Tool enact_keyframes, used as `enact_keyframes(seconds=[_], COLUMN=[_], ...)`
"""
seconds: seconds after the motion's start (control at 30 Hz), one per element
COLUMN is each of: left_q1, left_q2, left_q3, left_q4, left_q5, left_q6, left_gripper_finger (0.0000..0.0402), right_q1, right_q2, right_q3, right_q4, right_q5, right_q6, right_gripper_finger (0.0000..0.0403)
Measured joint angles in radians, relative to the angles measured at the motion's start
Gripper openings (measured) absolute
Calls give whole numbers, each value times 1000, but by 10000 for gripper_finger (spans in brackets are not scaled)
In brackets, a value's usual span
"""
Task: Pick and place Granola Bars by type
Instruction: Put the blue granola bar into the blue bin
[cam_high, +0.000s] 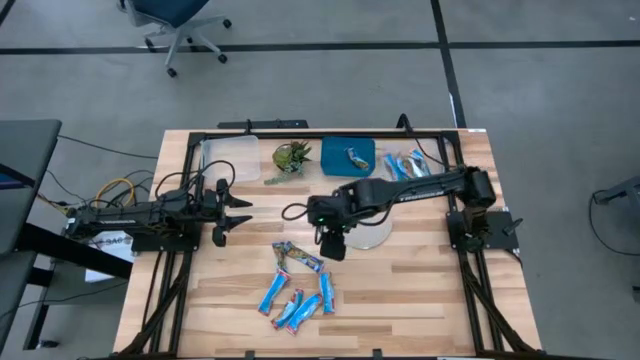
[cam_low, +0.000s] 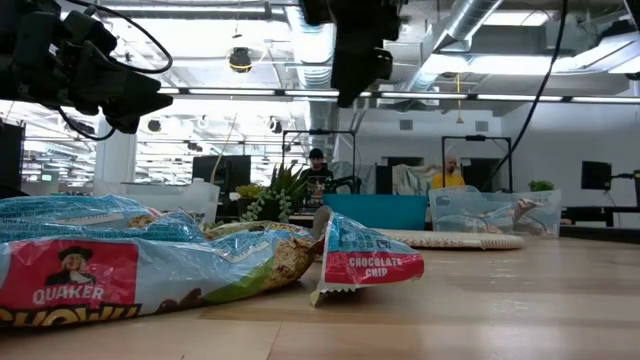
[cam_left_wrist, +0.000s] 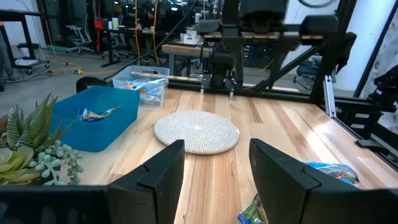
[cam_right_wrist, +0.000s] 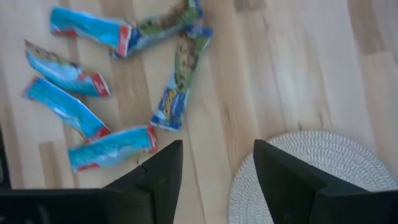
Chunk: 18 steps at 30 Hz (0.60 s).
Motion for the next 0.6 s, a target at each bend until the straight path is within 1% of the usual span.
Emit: enact_keyframes(seconds=[0.27,0.43,0.6], left_q1=[0,0,0], left_q2=[0,0,0], left_q3=[0,0,0], left_q4=[0,0,0], left_q5=[0,0,0], left_q6=[0,0,0], left_gripper_finger=[174,174,174], right_q1=[15,24,35], right_q2=[132,212,285], right_q3=[125,176,202], right_q4=[1,5,24], right_q5=[0,-27,-27], right_q6=[-13,-26,-27], right_gripper_finger=[189,189,189])
